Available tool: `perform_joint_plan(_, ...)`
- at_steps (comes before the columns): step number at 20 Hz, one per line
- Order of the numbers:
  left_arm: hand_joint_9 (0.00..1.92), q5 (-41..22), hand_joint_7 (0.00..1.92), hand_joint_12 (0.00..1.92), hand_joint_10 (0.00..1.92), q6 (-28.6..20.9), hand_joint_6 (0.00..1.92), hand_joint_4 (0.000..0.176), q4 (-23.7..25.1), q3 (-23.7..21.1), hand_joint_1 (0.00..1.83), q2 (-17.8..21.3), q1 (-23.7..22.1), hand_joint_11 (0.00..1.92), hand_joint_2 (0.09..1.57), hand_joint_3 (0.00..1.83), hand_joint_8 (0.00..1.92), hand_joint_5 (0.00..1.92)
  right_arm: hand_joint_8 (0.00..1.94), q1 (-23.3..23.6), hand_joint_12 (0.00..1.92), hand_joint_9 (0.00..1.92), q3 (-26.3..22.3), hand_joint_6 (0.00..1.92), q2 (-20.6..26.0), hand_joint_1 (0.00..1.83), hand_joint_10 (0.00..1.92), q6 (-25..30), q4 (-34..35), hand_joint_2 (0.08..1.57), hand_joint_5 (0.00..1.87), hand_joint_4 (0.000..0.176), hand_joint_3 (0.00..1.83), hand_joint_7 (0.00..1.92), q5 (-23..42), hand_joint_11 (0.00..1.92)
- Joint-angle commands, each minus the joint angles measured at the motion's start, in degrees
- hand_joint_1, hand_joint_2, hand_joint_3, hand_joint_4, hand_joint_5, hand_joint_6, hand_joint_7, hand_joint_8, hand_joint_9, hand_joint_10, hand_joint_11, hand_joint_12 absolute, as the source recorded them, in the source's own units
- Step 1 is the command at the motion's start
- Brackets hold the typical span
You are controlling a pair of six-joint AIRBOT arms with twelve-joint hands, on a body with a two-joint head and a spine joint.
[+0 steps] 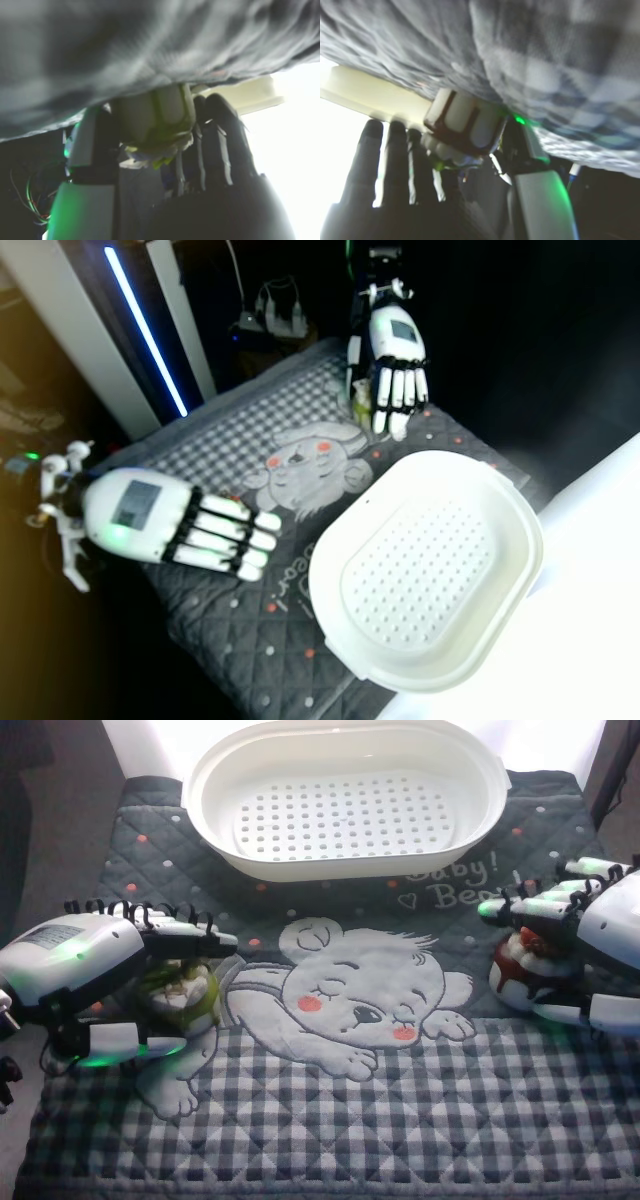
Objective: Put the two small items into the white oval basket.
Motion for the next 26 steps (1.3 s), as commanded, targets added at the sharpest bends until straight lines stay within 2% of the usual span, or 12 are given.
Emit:
perform_joint_plan(1, 0.38, -5.0, 0.60, 1.75, 1.19, 0.0, 0.06, 0.000, 0.1, 0.1, 1.23, -0.2, -0.3, 0.37, 1.20, 0.01, 0.07, 0.65, 1.09, 0.3, 1.67, 0.67, 0.3, 1.21, 0.2, 1.13, 1.22, -0.3, 0.1, 1.26, 0.59, 0.000, 0.01, 0.79, 2.3, 0.69)
perform_joint_plan(2, 0.45, -5.3, 0.65, 1.74, 1.23, 0.0, 0.07, 0.000, 0.1, 0.1, 1.28, -0.2, -0.3, 0.46, 1.21, 0.00, 0.09, 0.70, 1.31, 0.5, 1.74, 0.76, 0.3, 1.40, 0.2, 1.27, 1.51, -0.3, 0.1, 1.26, 0.55, 0.000, 0.00, 0.71, 2.3, 0.72)
perform_joint_plan(4, 0.65, -6.0, 0.68, 1.67, 1.44, 0.0, 0.08, 0.000, -0.1, 0.0, 1.54, -0.2, -0.4, 0.56, 1.18, 0.00, 0.12, 0.76, 1.41, 1.2, 1.78, 0.81, 0.3, 1.32, 0.2, 1.33, 1.56, -0.3, 0.0, 1.25, 0.62, 0.000, 0.00, 0.72, 2.3, 0.82)
perform_joint_plan(5, 0.64, -6.7, 0.69, 1.60, 1.49, 0.0, 1.18, 0.000, -0.2, -0.1, 1.37, 0.2, -0.4, 0.62, 1.22, 0.06, 0.13, 0.65, 1.40, 2.3, 1.77, 0.82, 0.3, 1.31, 0.3, 1.33, 1.55, -0.3, -0.7, 1.24, 0.64, 0.000, 0.00, 0.74, 2.3, 0.86)
perform_joint_plan(6, 0.63, -8.0, 0.69, 1.65, 1.51, 0.0, 1.42, 0.000, -0.3, -0.5, 1.34, 0.7, -0.3, 0.62, 1.26, 0.02, 0.21, 0.61, 1.51, 3.3, 1.83, 0.87, 0.0, 1.35, 0.5, 1.20, 1.62, -0.3, -1.7, 1.26, 0.66, 0.000, 0.00, 0.75, 2.3, 0.90)
perform_joint_plan(7, 0.65, -9.7, 0.61, 1.68, 1.49, 0.0, 1.43, 0.000, -0.3, -1.1, 1.32, 1.3, -0.3, 0.65, 1.27, 0.00, 1.28, 0.71, 1.54, 4.0, 1.86, 0.90, -0.6, 1.35, 1.1, 1.18, 1.64, -0.3, -2.4, 1.27, 0.64, 0.000, 0.01, 0.78, 2.6, 0.93)
perform_joint_plan(9, 0.62, -13.0, 0.54, 1.79, 1.50, 0.0, 1.43, 0.000, 0.0, -2.1, 1.13, 2.6, -0.4, 0.67, 1.31, 0.00, 1.61, 0.71, 1.51, 4.5, 1.92, 0.81, -1.8, 1.29, 2.4, 1.31, 1.67, -0.3, -3.4, 1.26, 0.61, 0.000, 0.00, 0.72, 4.4, 0.89)
perform_joint_plan(14, 0.59, -16.2, 0.49, 1.92, 1.80, 0.1, 1.43, 0.000, 1.7, -2.7, 1.27, 4.4, -4.6, 0.50, 1.33, 0.00, 1.65, 0.61, 1.41, 9.6, 1.83, 0.71, -2.8, 1.46, 4.2, 1.33, 1.58, -1.6, -5.3, 1.26, 0.62, 0.000, 0.00, 0.69, 5.7, 0.64)
perform_joint_plan(17, 0.65, -11.6, 0.55, 1.92, 1.72, 0.6, 1.47, 0.000, 2.5, 0.9, 1.29, 1.6, -12.3, 0.45, 1.30, 0.00, 1.53, 0.61, 1.46, 14.2, 1.84, 0.85, -2.5, 1.13, 3.3, 1.33, 1.60, -8.3, -5.3, 1.23, 0.66, 0.000, 0.00, 0.76, 3.1, 0.90)
perform_joint_plan(22, 0.63, 2.5, 0.53, 1.92, 1.74, 0.8, 1.51, 0.000, 7.0, 10.3, 1.28, -6.2, -27.8, 0.62, 1.33, 0.00, 1.62, 0.56, 1.43, 21.3, 1.92, 1.04, 3.6, 1.29, -2.0, 1.22, 1.72, -10.5, -5.3, 1.23, 0.72, 0.000, 0.00, 0.79, -5.1, 1.12)
perform_joint_plan(24, 0.67, 6.7, 0.57, 1.92, 1.75, 1.9, 1.44, 0.000, 6.9, 13.6, 1.29, -8.9, -31.4, 0.60, 1.31, 0.00, 1.60, 0.56, 1.31, 24.7, 1.59, 0.80, 6.7, 1.37, -5.4, 1.34, 1.45, -13.2, -5.3, 1.22, 0.67, 0.000, 0.00, 0.77, -9.4, 0.70)
perform_joint_plan(26, 0.70, 11.0, 0.62, 1.92, 1.69, 2.3, 1.44, 0.000, 6.4, 17.7, 1.30, -11.9, -33.7, 0.62, 1.29, 0.00, 1.50, 0.58, 1.32, 27.7, 1.64, 0.81, 9.0, 1.37, -8.5, 1.34, 1.45, -18.0, -5.2, 1.22, 0.67, 0.000, 0.00, 0.77, -13.5, 0.74)
